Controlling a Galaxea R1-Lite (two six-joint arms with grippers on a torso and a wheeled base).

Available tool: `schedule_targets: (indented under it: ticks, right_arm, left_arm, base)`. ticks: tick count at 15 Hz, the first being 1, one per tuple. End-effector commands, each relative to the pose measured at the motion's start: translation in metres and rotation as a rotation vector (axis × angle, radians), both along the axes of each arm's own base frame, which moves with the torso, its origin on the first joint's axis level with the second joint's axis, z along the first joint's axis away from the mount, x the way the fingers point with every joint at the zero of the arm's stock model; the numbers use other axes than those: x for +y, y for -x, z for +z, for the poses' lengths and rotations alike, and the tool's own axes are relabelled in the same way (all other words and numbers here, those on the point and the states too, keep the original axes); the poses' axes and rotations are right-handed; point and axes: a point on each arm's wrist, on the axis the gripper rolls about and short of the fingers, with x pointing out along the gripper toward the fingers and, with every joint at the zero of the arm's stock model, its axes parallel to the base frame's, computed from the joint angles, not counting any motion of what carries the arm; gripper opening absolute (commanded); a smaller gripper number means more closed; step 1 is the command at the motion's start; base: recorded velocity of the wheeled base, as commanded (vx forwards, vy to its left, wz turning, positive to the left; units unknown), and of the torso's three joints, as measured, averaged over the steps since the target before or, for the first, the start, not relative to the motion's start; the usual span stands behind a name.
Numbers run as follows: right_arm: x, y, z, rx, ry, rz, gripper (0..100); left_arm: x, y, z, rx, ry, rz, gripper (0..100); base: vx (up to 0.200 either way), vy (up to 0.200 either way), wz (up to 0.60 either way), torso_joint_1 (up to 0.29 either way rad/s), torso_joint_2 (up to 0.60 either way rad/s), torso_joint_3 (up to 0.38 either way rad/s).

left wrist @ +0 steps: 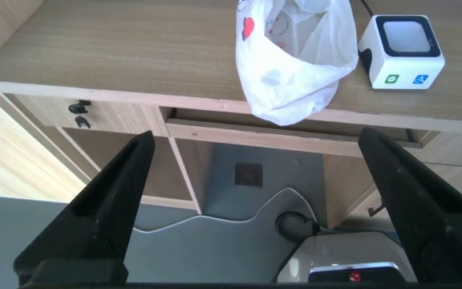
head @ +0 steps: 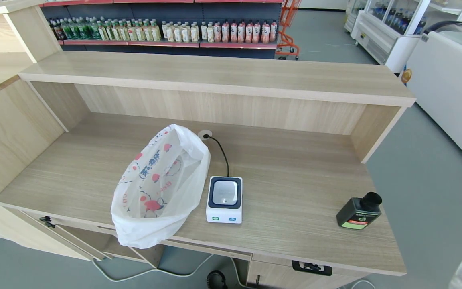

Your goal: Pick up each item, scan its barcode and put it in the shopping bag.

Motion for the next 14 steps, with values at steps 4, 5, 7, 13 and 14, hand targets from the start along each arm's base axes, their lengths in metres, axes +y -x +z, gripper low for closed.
schedule_targets:
  ticks: [4, 5, 7, 13, 14]
  right_arm:
    - [0.000, 0.014, -0.003, -0.030, -0.006, 0.059, 0]
    - [0.002, 0.014, -0.006, -0.049, -0.003, 0.058, 0]
    - [0.003, 0.013, -0.011, -0.068, 0.005, 0.056, 0]
    - [0.007, 0.016, -0.011, -0.016, 0.002, 0.111, 0]
    - [0.009, 0.013, -0.011, -0.020, -0.002, 0.110, 0]
  left_arm:
    - [0.000, 0.000, 0.000, 0.000, 0.000, 0.000, 100]
    - [0.000, 0.000, 0.000, 0.000, 0.000, 0.000, 100]
    - [0.000, 0.000, 0.000, 0.000, 0.000, 0.000, 100]
    - [0.000, 0.000, 0.000, 0.000, 0.000, 0.000, 100]
    - [0.000, 0.000, 0.000, 0.000, 0.000, 0.000, 100]
  base:
    - [0.000, 0.000, 0.00, 0.000, 0.00, 0.000]
    - [0.000, 0.000, 0.00, 0.000, 0.00, 0.000]
    - [0.000, 0.000, 0.00, 0.000, 0.00, 0.000]
    - [0.000, 0.000, 0.00, 0.000, 0.00, 0.000]
    - [0.000, 0.000, 0.00, 0.000, 0.00, 0.000]
